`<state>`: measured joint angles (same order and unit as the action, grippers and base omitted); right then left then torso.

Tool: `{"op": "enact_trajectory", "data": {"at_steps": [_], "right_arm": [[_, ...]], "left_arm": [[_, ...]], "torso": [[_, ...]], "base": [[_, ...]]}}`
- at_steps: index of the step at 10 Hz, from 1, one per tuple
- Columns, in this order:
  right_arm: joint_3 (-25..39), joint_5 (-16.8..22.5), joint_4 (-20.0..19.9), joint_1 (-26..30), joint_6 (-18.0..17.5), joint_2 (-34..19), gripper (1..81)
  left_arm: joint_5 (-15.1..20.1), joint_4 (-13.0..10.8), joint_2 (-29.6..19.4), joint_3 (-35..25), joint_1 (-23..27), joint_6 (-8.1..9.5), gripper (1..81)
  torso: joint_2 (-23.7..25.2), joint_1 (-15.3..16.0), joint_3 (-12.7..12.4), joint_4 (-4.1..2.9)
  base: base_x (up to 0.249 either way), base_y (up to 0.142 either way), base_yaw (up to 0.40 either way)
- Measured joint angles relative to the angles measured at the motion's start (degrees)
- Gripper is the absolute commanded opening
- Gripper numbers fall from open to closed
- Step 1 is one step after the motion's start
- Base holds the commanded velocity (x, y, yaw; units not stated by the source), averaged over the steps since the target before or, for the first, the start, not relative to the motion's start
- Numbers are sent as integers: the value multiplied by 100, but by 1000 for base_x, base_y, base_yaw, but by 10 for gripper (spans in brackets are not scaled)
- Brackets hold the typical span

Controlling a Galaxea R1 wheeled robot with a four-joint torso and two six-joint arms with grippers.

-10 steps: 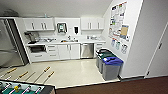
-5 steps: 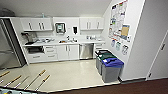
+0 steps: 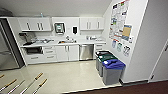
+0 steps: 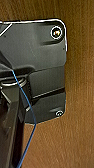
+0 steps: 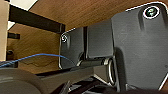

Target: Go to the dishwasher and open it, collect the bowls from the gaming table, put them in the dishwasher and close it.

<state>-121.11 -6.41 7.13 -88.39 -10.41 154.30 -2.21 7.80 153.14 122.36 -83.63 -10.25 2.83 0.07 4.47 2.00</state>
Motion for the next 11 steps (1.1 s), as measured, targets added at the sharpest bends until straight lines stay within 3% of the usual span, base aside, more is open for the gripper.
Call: {"op": "enact_trajectory", "data": {"at_steps": [11], "right_arm": [[0,0,0,-2,0,0,811]], "left_arm": [[4,0,0,-2,-5,2,811]], "torso": [[0,0,0,0]], "base": [[157,0,0]]}}
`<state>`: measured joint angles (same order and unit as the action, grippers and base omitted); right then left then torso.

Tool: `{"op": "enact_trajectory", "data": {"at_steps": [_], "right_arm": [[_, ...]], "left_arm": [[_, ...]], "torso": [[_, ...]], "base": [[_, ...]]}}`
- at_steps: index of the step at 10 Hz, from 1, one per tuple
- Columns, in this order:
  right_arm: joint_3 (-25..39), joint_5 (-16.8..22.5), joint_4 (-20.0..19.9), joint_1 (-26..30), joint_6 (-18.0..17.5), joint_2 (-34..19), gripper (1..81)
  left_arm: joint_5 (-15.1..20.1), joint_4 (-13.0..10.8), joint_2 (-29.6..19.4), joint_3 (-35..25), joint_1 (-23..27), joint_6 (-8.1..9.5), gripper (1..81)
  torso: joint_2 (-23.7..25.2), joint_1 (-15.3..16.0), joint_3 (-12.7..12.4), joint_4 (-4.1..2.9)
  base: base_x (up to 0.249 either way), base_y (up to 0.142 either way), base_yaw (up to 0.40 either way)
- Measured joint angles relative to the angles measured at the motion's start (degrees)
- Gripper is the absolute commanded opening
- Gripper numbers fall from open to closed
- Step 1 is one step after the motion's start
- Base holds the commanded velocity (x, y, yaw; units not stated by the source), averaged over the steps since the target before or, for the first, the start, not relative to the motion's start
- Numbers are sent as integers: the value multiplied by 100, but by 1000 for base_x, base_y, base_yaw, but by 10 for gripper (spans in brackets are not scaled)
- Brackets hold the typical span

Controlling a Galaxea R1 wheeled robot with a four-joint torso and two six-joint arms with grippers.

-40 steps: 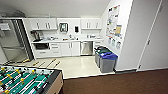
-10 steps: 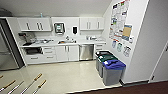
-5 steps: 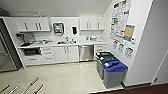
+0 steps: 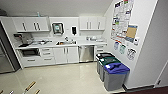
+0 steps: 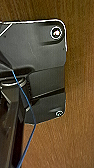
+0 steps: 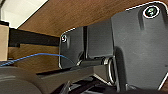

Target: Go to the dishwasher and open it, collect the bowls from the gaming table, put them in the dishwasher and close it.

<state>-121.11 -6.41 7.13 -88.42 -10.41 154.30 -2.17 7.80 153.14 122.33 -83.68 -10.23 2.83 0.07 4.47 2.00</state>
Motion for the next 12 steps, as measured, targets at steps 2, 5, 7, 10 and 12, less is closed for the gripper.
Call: {"op": "enact_trajectory", "data": {"at_steps": [2,5,7,10,12], "right_arm": [[0,0,0,0,0,-11,811],[0,2,0,5,0,-11,811],[0,5,0,30,0,-11,811],[0,2,0,46,0,-9,811],[0,2,0,46,0,-9,811]], "left_arm": [[0,0,0,0,0,0,811],[-2,0,1,0,2,0,811],[-2,5,1,0,0,0,811],[-2,18,1,0,2,0,811],[-2,21,0,0,0,0,811]], "torso": [[0,0,0,0],[0,0,0,0],[0,0,0,0],[0,0,0,0],[0,0,0,0]], "base": [[156,0,0],[157,0,0],[157,0,0],[157,0,0],[157,0,0]]}}
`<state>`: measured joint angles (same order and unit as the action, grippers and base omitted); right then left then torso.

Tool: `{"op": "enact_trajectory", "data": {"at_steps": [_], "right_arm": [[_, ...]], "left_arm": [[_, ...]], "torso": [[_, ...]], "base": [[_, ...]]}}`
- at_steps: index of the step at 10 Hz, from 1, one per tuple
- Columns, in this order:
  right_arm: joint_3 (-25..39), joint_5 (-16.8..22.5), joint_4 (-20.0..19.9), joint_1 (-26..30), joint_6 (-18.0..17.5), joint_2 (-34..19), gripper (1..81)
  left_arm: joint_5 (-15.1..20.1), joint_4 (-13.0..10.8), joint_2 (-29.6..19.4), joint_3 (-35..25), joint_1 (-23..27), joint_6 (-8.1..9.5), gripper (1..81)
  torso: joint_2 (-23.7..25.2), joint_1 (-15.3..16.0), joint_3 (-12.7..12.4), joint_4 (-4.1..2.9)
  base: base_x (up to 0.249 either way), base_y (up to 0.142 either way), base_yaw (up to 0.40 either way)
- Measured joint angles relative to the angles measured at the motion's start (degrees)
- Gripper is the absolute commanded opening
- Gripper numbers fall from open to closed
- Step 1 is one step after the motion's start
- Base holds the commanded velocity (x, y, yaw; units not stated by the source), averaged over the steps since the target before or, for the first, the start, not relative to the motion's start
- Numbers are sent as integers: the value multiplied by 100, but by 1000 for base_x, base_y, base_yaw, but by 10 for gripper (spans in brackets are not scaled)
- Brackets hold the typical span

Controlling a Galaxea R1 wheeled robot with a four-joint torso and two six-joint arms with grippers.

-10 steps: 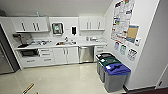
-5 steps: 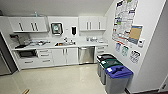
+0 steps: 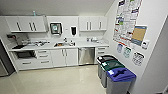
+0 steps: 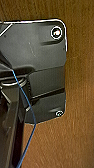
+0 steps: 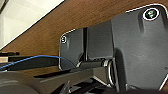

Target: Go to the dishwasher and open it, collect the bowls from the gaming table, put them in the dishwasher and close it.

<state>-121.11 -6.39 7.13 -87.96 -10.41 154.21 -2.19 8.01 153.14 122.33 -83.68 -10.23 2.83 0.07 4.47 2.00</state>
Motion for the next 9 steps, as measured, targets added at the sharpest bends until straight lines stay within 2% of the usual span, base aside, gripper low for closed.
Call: {"op": "enact_trajectory", "data": {"at_steps": [9], "right_arm": [[0,0,0,4,7,6,811]], "left_arm": [[2,1,1,0,0,0,811]], "torso": [[0,2,0,0]], "base": [[157,0,0]]}}
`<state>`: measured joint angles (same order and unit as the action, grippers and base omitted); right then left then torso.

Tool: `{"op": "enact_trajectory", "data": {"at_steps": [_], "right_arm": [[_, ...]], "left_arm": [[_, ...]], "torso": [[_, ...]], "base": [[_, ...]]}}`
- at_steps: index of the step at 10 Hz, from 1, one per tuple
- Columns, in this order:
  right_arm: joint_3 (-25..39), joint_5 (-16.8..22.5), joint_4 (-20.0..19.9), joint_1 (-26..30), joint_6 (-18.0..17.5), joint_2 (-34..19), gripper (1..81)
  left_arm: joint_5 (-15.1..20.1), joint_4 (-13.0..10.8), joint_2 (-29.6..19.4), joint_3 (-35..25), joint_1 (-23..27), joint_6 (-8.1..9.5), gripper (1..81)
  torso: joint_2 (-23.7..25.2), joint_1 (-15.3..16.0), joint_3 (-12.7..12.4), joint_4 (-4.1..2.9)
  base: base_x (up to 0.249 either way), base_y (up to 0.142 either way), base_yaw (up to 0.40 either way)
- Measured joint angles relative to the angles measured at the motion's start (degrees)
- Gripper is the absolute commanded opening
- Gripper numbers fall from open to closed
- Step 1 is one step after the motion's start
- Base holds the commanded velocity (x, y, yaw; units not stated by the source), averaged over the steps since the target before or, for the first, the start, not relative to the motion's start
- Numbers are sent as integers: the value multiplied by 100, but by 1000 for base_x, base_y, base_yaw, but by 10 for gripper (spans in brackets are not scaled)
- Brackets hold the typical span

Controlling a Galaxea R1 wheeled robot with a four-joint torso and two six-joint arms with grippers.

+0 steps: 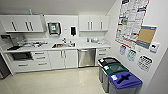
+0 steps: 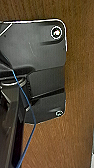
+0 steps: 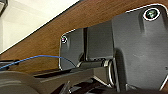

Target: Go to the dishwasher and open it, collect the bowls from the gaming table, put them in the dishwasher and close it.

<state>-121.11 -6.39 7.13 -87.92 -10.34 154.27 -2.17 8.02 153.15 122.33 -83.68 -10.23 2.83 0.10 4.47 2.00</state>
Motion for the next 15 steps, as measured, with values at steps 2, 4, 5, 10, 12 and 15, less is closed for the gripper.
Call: {"op": "enact_trajectory", "data": {"at_steps": [2,4,5,10,12,15], "right_arm": [[2,0,0,11,0,0,811],[2,2,0,13,1,2,811],[2,2,0,13,1,-5,811],[17,-5,0,46,1,-11,811],[24,9,2,27,4,-11,811],[28,11,2,27,1,-11,811]], "left_arm": [[-4,0,-1,0,5,0,811],[-4,2,-4,0,2,-2,811],[-4,2,2,-1,2,0,811],[-20,2,-15,0,22,0,811],[-15,7,-17,0,-6,0,811],[-15,11,-20,0,5,0,811]], "torso": [[0,2,0,0],[0,0,0,0],[0,0,0,0],[-2,0,0,0],[-2,0,2,0],[-2,0,0,0]], "base": [[159,0,0],[159,0,0],[159,0,0],[123,0,0],[101,0,0],[101,0,0]]}}
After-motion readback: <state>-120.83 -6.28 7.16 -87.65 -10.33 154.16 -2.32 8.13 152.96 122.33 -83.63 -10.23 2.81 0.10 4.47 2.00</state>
